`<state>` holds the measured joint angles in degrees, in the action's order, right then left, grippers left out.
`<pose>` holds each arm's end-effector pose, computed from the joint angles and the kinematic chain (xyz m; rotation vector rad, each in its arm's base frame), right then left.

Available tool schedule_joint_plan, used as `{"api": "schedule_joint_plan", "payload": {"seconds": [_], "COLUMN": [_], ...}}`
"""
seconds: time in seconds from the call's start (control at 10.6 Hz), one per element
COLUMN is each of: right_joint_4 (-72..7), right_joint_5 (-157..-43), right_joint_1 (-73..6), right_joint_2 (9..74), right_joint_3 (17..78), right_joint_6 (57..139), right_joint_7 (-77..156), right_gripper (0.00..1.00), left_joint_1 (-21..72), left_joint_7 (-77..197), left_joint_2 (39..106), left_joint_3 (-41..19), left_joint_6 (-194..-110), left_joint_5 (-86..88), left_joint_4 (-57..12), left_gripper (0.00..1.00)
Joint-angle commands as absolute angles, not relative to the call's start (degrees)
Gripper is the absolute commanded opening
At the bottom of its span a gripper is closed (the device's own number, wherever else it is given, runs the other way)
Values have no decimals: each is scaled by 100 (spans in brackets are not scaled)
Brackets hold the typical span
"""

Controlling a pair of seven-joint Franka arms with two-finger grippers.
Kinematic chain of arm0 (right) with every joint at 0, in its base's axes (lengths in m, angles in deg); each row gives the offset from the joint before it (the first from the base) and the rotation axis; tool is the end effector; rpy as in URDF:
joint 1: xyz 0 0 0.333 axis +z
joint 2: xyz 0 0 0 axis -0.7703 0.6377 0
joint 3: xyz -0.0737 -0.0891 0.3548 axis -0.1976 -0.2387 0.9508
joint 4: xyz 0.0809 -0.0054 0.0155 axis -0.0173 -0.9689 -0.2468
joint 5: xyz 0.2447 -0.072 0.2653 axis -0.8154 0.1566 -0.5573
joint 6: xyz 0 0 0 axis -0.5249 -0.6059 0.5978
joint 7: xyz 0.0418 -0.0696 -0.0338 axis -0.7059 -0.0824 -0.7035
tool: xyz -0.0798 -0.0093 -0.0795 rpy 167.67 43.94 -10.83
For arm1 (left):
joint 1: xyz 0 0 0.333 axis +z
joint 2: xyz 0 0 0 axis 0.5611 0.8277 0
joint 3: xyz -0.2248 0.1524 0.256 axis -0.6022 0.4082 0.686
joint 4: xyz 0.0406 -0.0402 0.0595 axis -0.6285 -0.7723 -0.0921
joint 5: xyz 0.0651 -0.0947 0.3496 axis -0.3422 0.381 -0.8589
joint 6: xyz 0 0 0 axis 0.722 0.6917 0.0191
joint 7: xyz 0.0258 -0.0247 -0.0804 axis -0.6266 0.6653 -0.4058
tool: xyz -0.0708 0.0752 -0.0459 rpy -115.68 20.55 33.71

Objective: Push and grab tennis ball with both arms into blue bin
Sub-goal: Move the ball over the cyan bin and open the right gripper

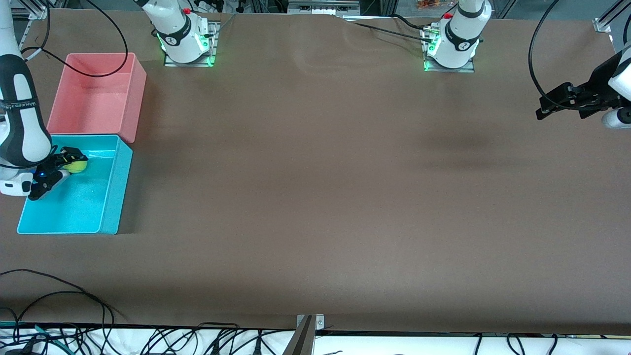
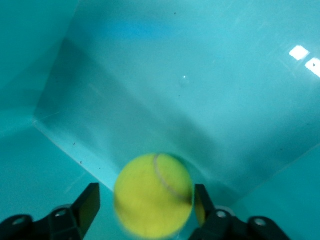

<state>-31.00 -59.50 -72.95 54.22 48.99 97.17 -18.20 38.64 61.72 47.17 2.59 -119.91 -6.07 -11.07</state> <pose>0.5846 -0.2887 0.2659 -2.7784 -0.9867 0.4467 0.5222 -0.0060 0.6795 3.1023 0.1135 -0.1043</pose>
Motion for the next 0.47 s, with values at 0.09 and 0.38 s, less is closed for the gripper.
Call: {"api": "schedule_joint_plan", "payload": {"seconds": [0.09, 0.38], "right_joint_4": [-3108, -2986], "right_joint_5": [-5939, -5956], "right_joint_1": [-7393, -7367], "right_joint_2": [5435, 5409], "right_joint_3": [4973, 4982], "right_joint_6": [9775, 9714], "right_joint_7": [-1817, -1791], "right_gripper": [100, 100], "left_joint_1": [3870, 3853], "left_joint_7": [6174, 6174], "left_joint_2": [4756, 4756], "left_joint_3": [262, 262], "left_joint_6": [-11930, -11930], "left_joint_5": [-497, -497], "left_joint_4": [-1000, -1000], "left_gripper": [100, 100]}}
